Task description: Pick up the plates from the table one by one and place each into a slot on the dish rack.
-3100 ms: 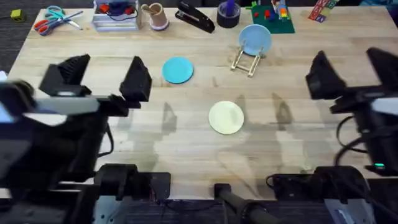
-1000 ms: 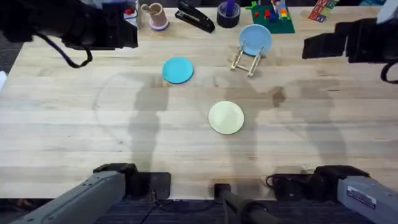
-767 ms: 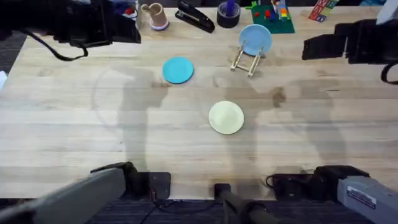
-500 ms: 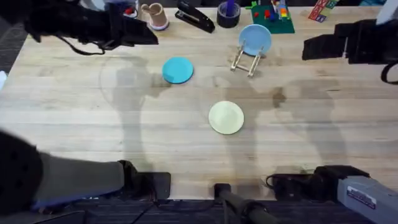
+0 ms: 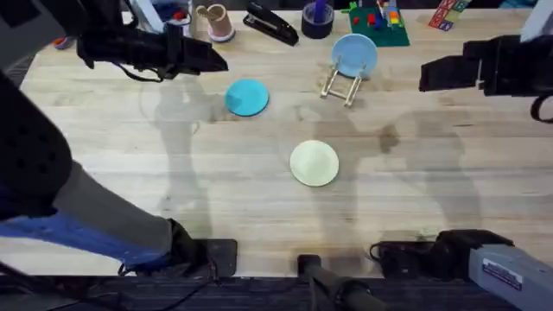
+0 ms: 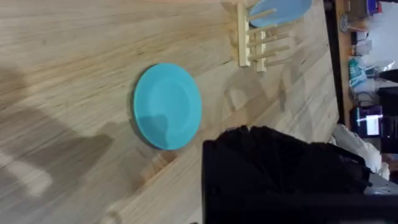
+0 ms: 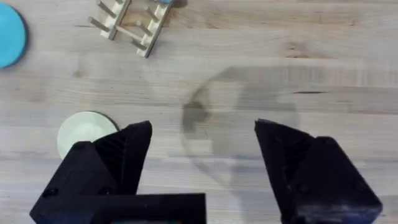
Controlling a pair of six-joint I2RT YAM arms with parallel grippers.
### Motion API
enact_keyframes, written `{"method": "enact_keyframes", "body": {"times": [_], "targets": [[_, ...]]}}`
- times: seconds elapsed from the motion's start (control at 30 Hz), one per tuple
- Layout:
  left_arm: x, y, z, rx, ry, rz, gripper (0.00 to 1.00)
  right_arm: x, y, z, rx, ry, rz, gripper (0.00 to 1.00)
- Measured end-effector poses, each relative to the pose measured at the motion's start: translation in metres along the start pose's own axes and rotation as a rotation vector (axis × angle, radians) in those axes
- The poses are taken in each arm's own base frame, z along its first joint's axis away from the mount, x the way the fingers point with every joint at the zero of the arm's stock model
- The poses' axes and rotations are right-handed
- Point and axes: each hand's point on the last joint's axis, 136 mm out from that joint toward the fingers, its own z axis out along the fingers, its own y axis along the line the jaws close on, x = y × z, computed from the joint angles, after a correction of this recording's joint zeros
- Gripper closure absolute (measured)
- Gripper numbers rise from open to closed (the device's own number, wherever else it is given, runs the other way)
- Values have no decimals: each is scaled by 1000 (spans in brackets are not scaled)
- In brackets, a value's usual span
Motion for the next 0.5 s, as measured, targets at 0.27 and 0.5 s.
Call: {"method": "enact_keyframes", "body": {"times": [0.27, 0.5], "targets": [[7, 30, 18, 3, 38, -43, 960, 0, 0, 0, 0, 0, 0, 7], [21, 67, 43, 19, 83, -110, 960, 0, 0, 0, 0, 0, 0, 8]]}}
